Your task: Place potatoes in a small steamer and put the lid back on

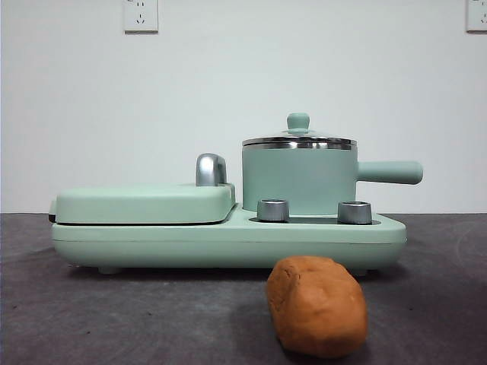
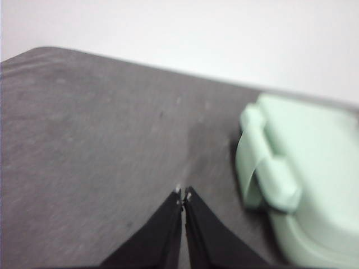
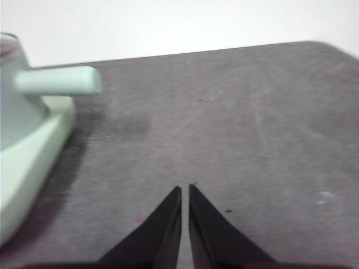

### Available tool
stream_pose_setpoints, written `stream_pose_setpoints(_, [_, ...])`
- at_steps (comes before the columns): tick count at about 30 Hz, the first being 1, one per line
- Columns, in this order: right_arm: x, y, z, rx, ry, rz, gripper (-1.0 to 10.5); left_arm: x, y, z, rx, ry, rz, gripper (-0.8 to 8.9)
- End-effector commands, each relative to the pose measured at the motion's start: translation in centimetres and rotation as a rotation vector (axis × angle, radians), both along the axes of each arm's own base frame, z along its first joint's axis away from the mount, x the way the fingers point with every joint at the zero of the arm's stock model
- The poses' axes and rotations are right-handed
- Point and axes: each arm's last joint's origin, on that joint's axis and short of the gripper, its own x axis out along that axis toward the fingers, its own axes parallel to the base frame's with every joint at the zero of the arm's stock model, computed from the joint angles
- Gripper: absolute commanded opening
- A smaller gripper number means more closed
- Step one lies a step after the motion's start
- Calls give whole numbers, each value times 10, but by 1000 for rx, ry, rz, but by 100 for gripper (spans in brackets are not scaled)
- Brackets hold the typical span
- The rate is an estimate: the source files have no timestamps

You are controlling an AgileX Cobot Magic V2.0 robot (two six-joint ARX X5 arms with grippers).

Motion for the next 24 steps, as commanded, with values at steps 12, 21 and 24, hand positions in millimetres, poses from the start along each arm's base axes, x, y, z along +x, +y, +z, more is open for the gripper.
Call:
stream_pose_setpoints(12, [-16,8,63,368,-139,212,13,-3,-11,29,-334,39,-334,11])
stream_pose_setpoints(21, [-29,13,128,377,-80,356,14,-2,-12,108,-209,59,-359,11])
stream_pose_setpoints(24, [-26,15,145,383,-27,424,14,4,-14,136,-139,69,-373,11])
